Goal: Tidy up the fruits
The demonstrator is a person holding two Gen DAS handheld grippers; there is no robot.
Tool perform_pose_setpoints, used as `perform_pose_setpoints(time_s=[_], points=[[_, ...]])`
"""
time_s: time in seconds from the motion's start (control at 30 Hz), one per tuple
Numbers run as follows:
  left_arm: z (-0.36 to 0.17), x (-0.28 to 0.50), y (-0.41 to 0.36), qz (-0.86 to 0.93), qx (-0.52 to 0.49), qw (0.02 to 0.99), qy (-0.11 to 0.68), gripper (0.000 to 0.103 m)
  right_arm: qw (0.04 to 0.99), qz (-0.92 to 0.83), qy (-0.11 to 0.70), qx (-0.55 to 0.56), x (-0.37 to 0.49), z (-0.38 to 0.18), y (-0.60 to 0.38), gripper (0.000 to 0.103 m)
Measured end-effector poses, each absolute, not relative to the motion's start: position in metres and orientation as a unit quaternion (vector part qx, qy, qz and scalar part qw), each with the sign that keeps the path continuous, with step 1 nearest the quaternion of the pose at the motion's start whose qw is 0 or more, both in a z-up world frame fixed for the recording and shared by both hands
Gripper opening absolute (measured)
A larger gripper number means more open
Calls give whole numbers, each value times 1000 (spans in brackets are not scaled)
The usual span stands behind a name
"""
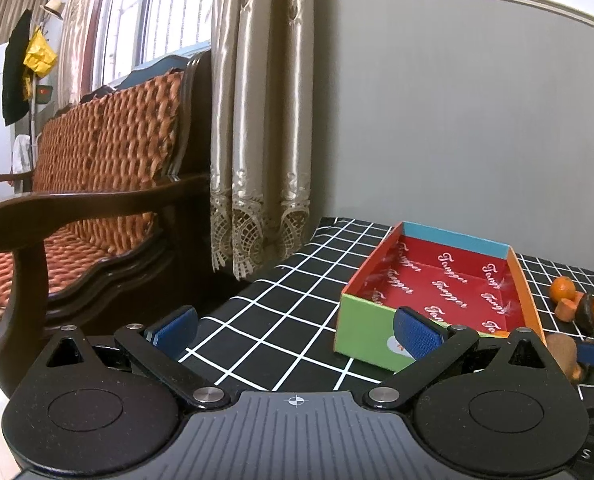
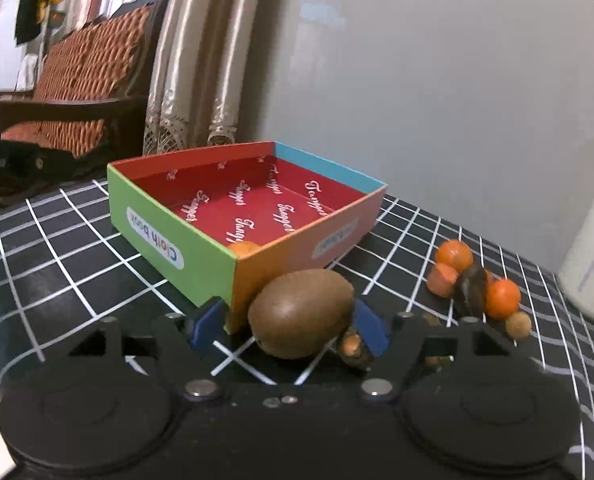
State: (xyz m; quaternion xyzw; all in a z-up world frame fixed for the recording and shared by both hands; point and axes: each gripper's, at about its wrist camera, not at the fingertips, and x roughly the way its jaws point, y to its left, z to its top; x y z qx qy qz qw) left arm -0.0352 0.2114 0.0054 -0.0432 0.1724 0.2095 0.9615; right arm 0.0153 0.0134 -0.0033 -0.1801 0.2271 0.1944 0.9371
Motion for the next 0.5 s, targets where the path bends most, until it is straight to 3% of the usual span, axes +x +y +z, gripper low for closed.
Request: perform_pose_setpoints(time_s=[0.13,0.23,0.5], points=[[5,-35,212,209,-43,961,174,103,936,194,227,-185,19,-5,16,68],[4,-34,213,208,-42,961,175,103,935,196,223,-197,16,-4,14,56],[3,-34,211,206,-44,961,176,103,921,185,230,-254,22,-15,17,60]])
